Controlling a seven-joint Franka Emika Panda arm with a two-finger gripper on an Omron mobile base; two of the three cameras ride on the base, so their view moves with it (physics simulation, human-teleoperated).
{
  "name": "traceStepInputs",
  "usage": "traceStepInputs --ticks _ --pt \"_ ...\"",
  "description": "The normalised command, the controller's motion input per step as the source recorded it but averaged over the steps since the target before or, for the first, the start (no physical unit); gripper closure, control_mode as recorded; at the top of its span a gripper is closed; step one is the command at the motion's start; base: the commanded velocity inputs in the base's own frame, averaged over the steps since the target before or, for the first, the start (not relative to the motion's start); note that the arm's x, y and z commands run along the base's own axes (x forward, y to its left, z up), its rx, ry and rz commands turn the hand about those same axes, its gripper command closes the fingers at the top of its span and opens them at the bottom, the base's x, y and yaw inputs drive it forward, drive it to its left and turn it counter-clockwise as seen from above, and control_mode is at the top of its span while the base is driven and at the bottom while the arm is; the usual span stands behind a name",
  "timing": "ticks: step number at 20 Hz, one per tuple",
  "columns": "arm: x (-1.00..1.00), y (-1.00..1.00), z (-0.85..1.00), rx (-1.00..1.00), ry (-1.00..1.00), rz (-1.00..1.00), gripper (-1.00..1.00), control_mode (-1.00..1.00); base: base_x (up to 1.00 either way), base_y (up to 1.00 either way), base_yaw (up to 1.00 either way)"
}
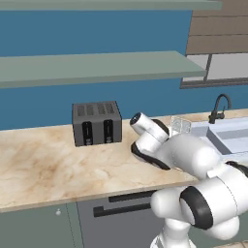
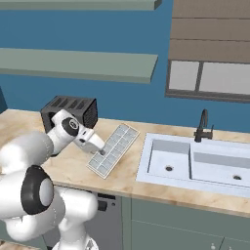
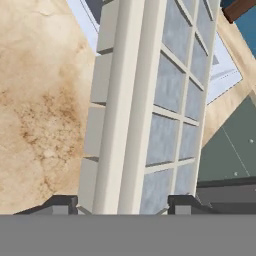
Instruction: The ice cube tray has been filled with water. Take the tray and place it in the freezer to make ice. Close the freezer door after placing the tray.
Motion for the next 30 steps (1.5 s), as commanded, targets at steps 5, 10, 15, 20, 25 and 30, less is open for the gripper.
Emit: traceStepInputs --ticks 5,10,15,20,25,30 --pt "-0.17 0.00 0.42 0.00 -0.02 0.05 1.00 -1.00 0.00 0.00 0.00" --pt "-0.02 0.00 0.37 -0.02 0.04 0.15 1.00 -1.00 0.00 0.00 0.00" --pt "-0.03 0.00 0.18 -0.07 0.05 0.23 1.00 -1.00 0.00 0.00 0.00" --pt "-0.22 0.00 0.05 -0.02 0.00 0.20 1.00 -1.00 0.00 0.00 0.00" --pt "-0.26 0.00 0.09 0.00 0.00 0.16 1.00 -1.00 0.00 0.00 0.00" --pt "-0.21 0.00 0.16 0.00 0.00 0.13 1.00 -1.00 0.00 0.00 0.00"
